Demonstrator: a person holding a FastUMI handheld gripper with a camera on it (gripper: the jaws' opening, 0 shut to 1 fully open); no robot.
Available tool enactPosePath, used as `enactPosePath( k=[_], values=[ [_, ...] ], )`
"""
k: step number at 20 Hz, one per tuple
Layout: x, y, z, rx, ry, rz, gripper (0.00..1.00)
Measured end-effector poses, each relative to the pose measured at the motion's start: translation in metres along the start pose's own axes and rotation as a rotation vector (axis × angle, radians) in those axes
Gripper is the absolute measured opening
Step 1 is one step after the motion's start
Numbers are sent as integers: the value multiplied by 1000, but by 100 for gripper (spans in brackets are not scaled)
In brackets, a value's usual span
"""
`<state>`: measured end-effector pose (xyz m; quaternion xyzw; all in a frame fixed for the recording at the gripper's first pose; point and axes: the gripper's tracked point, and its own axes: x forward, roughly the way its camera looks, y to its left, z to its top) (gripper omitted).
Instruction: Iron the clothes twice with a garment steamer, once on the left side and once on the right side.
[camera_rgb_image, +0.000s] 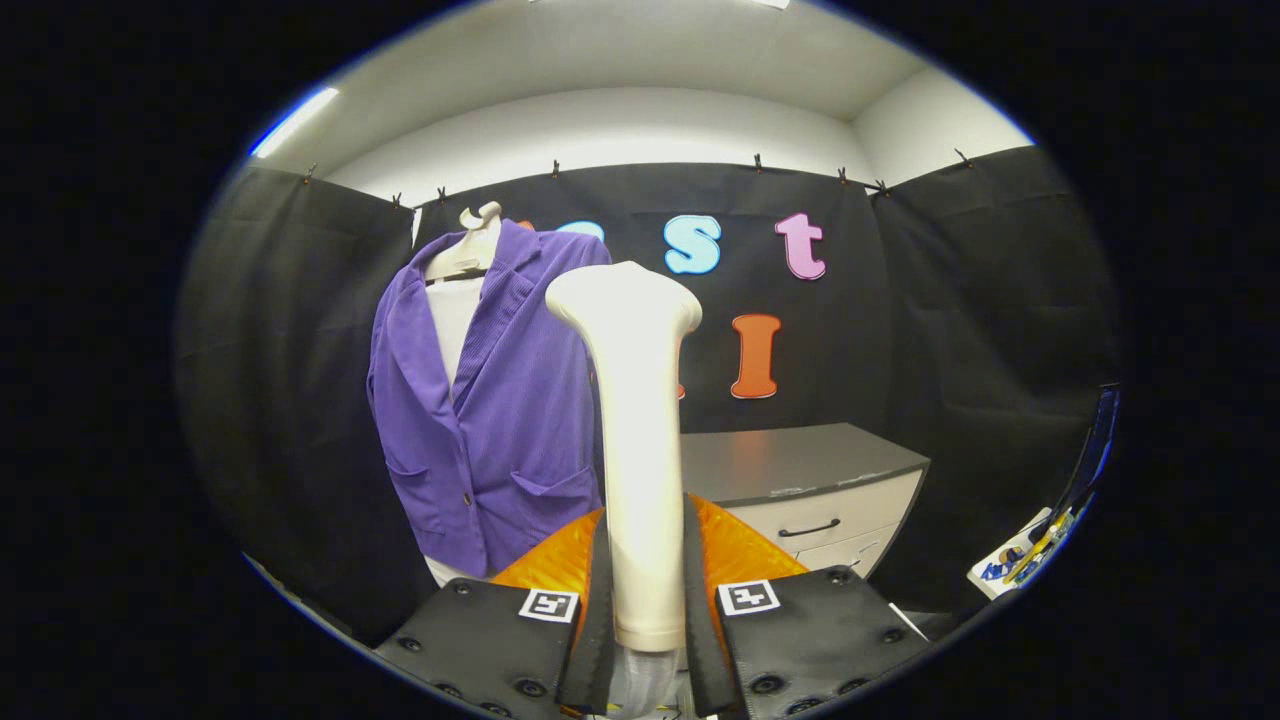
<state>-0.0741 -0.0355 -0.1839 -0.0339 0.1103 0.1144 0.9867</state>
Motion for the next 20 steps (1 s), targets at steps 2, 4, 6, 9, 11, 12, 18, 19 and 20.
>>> enactPosePath(
  k=[2, 4, 6, 9, 11, 12, 18, 19, 20],
  values=[
    [-8, -7, 6, 13, -11, -5, 38],
    [-10, -9, 7, 18, -12, 4, 38],
    [-9, -16, 6, 13, -12, -5, 38],
    [-8, -27, 5, 44, -25, -38, 38],
    [-7, -33, 3, 46, -24, -55, 38],
    [-6, -37, 3, 38, -23, -61, 38],
    [-11, -48, 3, 49, -27, -82, 38],
    [-11, -48, 2, 47, -29, -82, 38],
    [-13, -48, 3, 45, -30, -82, 38]
  ],
)
